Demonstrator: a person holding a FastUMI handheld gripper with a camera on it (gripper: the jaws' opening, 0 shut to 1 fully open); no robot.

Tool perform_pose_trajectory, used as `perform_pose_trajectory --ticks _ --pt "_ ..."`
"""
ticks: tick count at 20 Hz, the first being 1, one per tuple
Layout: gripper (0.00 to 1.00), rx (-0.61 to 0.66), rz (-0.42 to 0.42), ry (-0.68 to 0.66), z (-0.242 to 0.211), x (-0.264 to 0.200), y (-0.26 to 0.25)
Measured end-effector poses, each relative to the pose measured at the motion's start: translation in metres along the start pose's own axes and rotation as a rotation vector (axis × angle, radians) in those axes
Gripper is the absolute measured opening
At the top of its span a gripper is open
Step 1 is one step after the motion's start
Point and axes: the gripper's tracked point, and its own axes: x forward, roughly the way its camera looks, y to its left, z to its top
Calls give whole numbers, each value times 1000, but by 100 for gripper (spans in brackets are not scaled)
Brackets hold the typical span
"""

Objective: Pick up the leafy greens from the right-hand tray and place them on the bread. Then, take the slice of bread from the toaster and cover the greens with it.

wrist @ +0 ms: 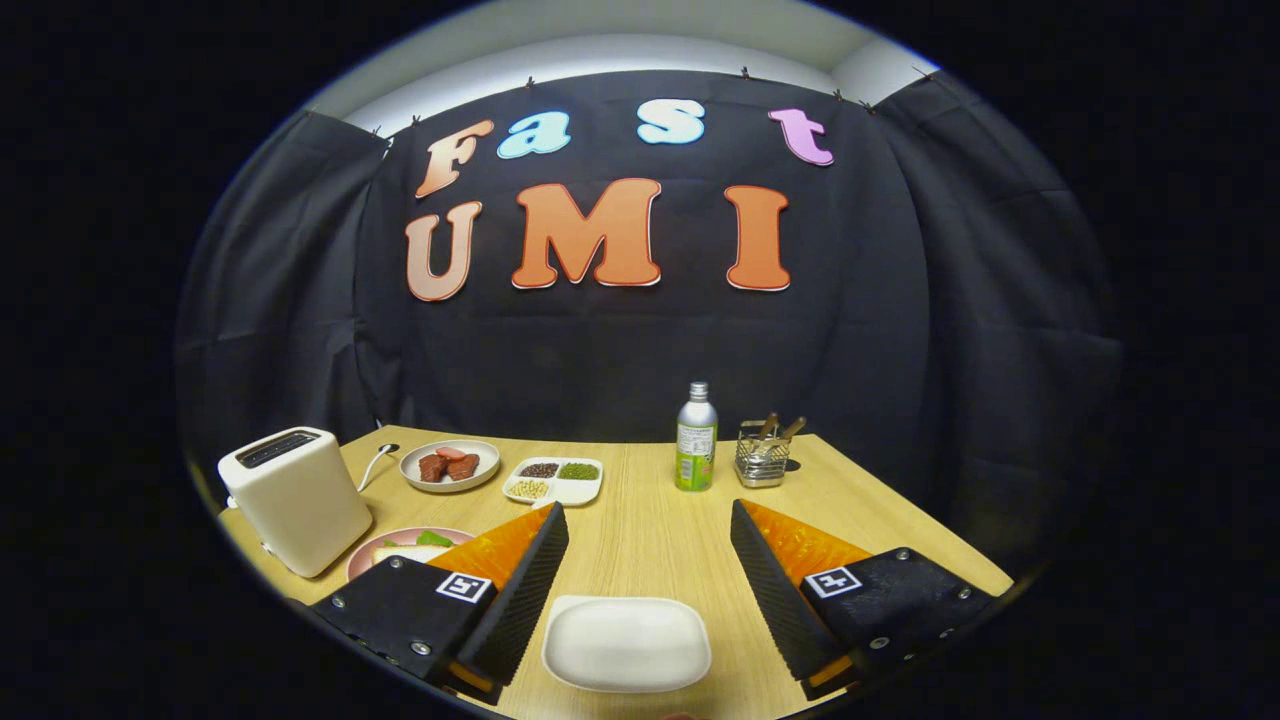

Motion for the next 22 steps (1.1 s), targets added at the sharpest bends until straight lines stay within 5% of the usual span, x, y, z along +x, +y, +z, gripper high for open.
perform_pose_trajectory --ticks 22 --pt "98 11 -18 -54 2 -24 -29"
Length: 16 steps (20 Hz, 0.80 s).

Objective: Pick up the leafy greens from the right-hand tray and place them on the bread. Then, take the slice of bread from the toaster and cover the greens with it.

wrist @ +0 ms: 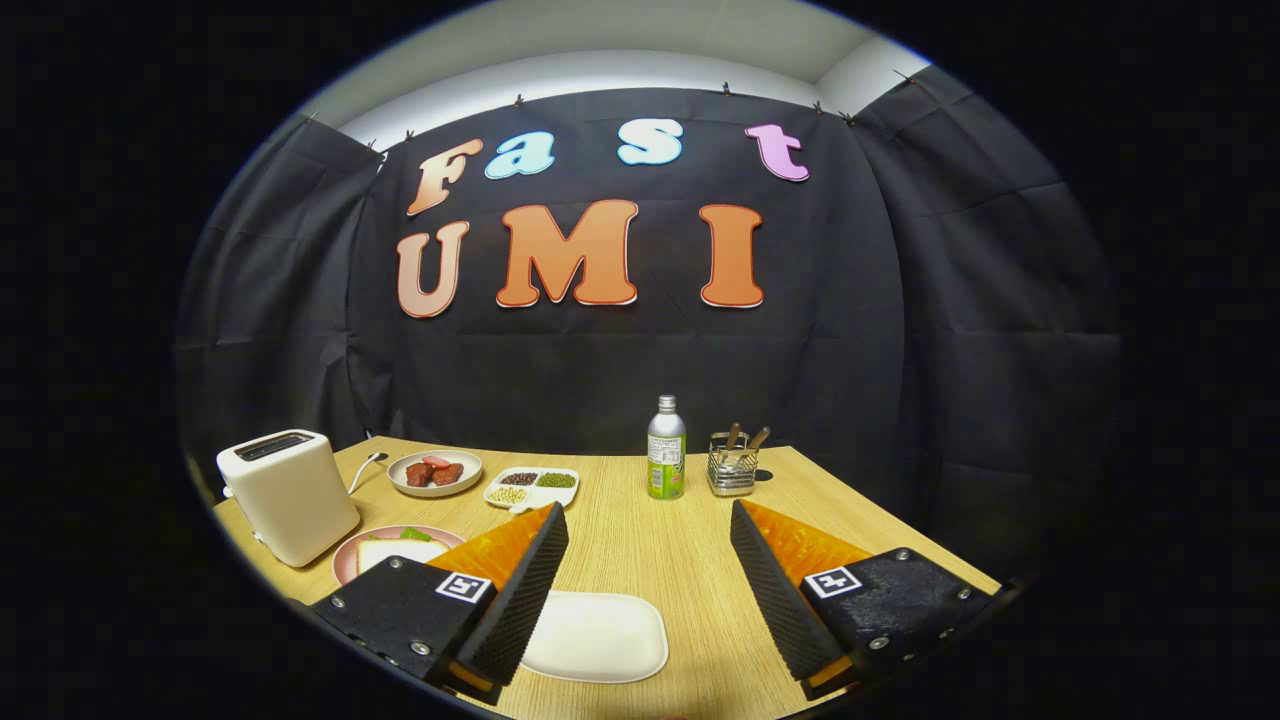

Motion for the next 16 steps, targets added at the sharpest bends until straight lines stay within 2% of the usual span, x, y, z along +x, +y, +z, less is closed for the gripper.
perform_pose_trajectory --ticks 6,16 --pt "98 -21 15 -71 17 -7 5" --pt "98 -18 35 -71 10 1 10"
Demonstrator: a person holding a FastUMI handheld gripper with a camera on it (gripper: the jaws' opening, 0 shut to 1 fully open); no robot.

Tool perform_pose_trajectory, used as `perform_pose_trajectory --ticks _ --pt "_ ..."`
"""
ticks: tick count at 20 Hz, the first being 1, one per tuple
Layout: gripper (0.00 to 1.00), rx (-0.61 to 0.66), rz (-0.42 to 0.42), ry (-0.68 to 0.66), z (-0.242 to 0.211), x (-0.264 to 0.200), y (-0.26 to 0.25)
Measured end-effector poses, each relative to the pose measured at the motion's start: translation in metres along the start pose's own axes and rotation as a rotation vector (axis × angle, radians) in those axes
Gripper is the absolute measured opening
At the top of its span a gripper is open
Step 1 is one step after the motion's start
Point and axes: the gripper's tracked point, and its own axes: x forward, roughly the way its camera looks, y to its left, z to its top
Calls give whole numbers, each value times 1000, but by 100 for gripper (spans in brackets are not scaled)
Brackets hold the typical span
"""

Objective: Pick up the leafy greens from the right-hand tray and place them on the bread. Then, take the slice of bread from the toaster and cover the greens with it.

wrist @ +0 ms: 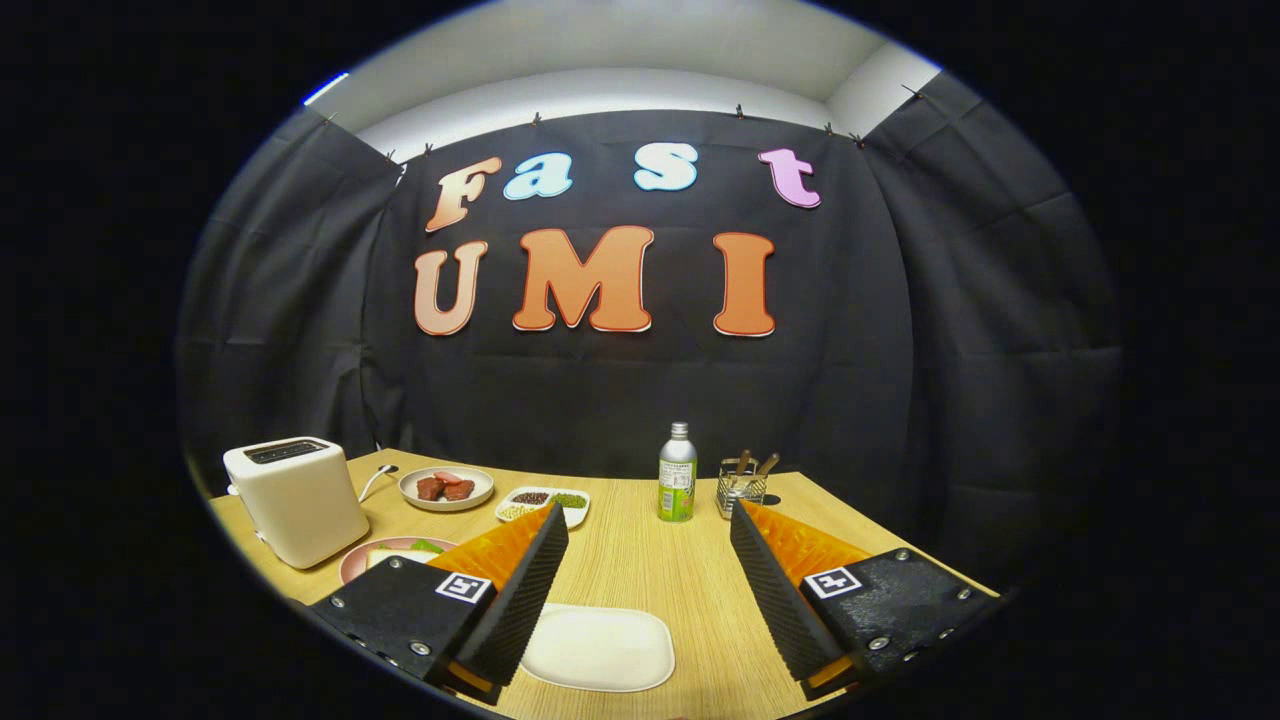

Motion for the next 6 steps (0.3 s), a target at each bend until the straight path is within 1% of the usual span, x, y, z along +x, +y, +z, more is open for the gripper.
perform_pose_trajectory --ticks 6 --pt "98 17 -1 13 -9 5 -8"
